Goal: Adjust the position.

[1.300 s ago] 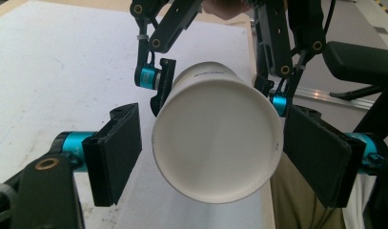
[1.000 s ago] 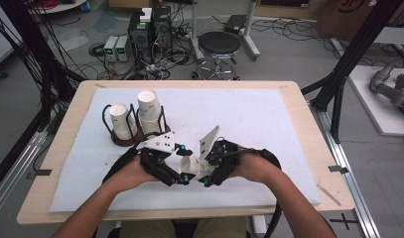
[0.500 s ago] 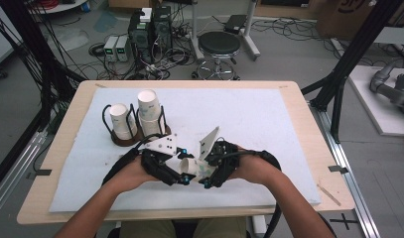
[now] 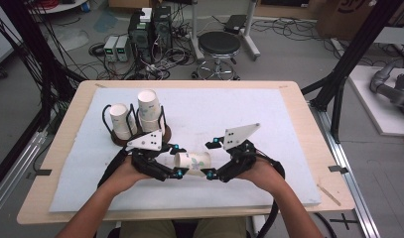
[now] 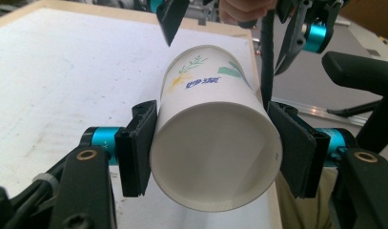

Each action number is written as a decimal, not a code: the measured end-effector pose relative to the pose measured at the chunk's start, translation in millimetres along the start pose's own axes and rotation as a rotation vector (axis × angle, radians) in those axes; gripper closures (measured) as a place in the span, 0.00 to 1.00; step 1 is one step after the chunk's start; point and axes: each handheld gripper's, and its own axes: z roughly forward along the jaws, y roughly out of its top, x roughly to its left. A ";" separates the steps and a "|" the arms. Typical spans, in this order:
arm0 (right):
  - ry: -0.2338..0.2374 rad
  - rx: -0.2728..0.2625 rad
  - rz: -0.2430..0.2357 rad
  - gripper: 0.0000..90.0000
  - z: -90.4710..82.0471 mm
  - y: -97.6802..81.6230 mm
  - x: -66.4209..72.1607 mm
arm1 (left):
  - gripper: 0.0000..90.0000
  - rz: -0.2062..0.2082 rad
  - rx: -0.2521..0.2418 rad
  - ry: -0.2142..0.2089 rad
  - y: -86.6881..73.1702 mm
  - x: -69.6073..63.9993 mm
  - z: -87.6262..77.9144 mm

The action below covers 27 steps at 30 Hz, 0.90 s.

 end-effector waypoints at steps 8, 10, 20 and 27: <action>-0.061 -0.123 0.063 0.22 -6.1 -21.6 1.6 | 0.41 -0.030 -0.077 0.029 -12.2 3.5 -9.2; -0.077 -0.138 0.079 0.22 -6.4 -25.9 1.8 | 0.41 -0.029 -0.089 0.035 -13.8 3.5 -10.8; -0.075 -0.208 0.135 0.22 -5.2 -43.0 3.0 | 0.41 -0.026 -0.155 0.038 -19.1 3.5 -16.6; -0.067 -0.218 0.153 0.22 0.4 -49.0 4.7 | 0.41 -0.025 -0.194 0.029 -21.6 1.9 -20.7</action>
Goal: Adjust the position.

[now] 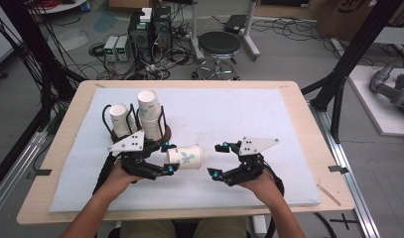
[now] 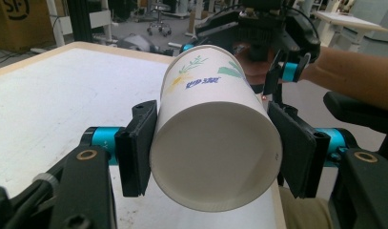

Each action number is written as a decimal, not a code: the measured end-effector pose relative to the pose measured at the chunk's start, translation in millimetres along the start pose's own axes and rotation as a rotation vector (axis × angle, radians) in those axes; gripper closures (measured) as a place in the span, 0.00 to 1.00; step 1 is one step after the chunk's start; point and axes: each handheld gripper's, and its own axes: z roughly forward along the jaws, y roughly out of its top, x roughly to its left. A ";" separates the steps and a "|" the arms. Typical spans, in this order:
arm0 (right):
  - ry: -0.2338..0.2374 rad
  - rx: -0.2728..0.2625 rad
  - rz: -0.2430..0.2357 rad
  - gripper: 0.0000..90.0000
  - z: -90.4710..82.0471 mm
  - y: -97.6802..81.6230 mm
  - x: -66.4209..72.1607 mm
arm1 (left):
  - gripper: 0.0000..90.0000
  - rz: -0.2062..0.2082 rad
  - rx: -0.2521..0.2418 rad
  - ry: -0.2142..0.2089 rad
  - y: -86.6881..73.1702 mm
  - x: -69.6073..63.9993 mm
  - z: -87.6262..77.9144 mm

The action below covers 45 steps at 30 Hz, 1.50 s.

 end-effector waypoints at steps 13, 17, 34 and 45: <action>0.066 0.011 0.004 0.22 10.7 0.0 1.7 | 0.41 0.016 -0.014 -0.029 1.3 -3.3 0.1; 0.084 0.023 -0.004 0.22 15.7 0.9 2.4 | 0.41 0.017 -0.015 -0.041 2.2 -4.8 1.8; 0.189 0.009 -0.011 0.23 30.4 3.0 3.0 | 0.41 0.027 -0.020 -0.099 3.8 -9.2 6.2; 0.218 -0.021 -0.017 0.32 26.3 1.6 1.7 | 0.41 0.038 -0.018 -0.110 3.1 -9.2 6.9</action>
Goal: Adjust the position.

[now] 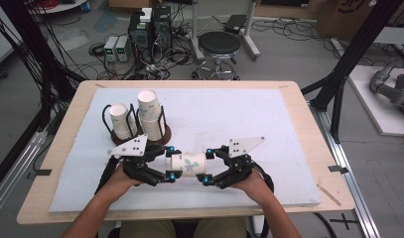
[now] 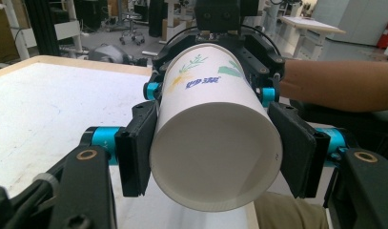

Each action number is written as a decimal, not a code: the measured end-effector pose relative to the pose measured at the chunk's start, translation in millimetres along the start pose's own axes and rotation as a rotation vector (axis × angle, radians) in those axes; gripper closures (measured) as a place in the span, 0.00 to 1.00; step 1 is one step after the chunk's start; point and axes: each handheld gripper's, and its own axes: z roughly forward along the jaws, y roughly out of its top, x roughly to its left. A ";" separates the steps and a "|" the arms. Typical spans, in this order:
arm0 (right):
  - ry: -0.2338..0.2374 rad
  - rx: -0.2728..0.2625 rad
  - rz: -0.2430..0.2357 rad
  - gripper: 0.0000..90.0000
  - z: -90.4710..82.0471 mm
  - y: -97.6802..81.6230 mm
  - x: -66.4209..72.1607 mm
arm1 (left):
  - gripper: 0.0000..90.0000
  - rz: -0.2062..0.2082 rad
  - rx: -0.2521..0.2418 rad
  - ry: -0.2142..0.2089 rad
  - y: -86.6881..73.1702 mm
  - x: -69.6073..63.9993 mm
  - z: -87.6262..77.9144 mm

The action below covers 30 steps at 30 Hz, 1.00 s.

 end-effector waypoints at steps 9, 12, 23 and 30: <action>0.010 -0.006 0.001 0.38 -3.4 0.8 -0.2 | 0.41 -0.002 0.009 -0.003 -1.2 -0.9 0.5; 0.010 0.001 -0.002 0.39 -3.7 0.9 -0.5 | 0.41 0.004 0.020 0.004 -1.1 -1.4 0.6; -0.011 0.053 0.004 0.38 -5.1 -0.7 -3.1 | 0.16 -0.005 0.099 0.092 1.9 -6.0 3.2; -0.061 0.144 -0.028 0.37 -8.6 8.7 -4.0 | 0.16 0.028 0.195 0.126 13.8 -6.6 5.6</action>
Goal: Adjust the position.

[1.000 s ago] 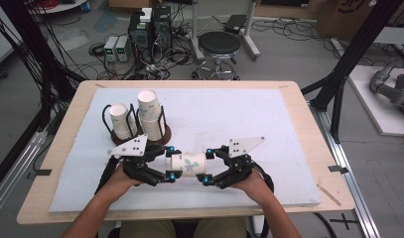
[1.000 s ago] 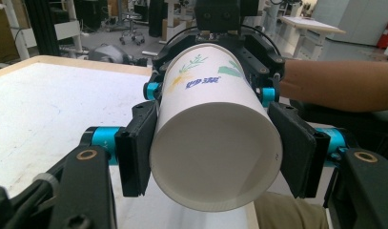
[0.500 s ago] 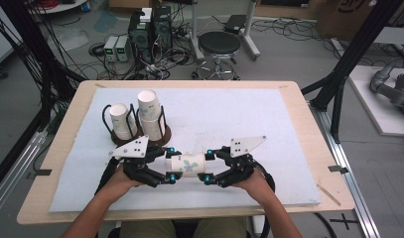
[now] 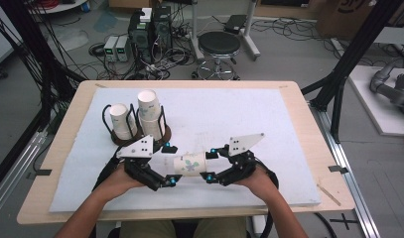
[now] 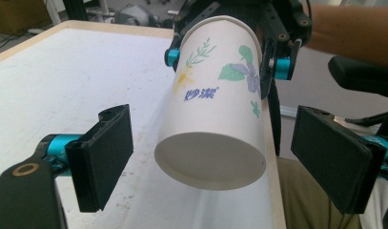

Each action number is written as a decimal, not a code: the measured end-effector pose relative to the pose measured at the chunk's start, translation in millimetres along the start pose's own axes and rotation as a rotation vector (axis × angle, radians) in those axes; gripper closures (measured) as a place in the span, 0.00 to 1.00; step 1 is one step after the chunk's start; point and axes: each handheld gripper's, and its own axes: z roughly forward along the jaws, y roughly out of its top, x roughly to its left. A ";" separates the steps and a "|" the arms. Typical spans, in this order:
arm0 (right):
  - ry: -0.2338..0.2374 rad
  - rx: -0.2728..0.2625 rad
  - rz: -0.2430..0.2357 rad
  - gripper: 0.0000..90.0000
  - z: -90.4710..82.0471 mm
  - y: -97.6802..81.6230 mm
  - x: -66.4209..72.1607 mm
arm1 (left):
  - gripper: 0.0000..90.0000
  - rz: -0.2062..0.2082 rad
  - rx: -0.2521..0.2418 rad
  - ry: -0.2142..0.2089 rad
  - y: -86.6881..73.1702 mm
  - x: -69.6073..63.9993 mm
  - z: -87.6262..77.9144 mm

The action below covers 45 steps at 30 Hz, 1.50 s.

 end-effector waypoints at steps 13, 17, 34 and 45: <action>-0.049 0.210 -0.105 0.37 -3.4 32.2 2.0 | 0.17 0.015 0.129 -0.004 13.0 3.7 5.6; -0.049 0.269 -0.132 0.37 -1.1 43.2 4.0 | 0.17 0.025 0.156 -0.009 16.0 3.8 7.7; -0.053 0.468 -0.230 0.37 18.9 73.9 10.7 | 0.21 0.031 0.236 -0.027 14.7 4.8 14.2; -0.044 0.560 -0.262 0.36 33.4 82.4 13.7 | 0.24 0.039 0.282 -0.042 11.4 4.6 20.7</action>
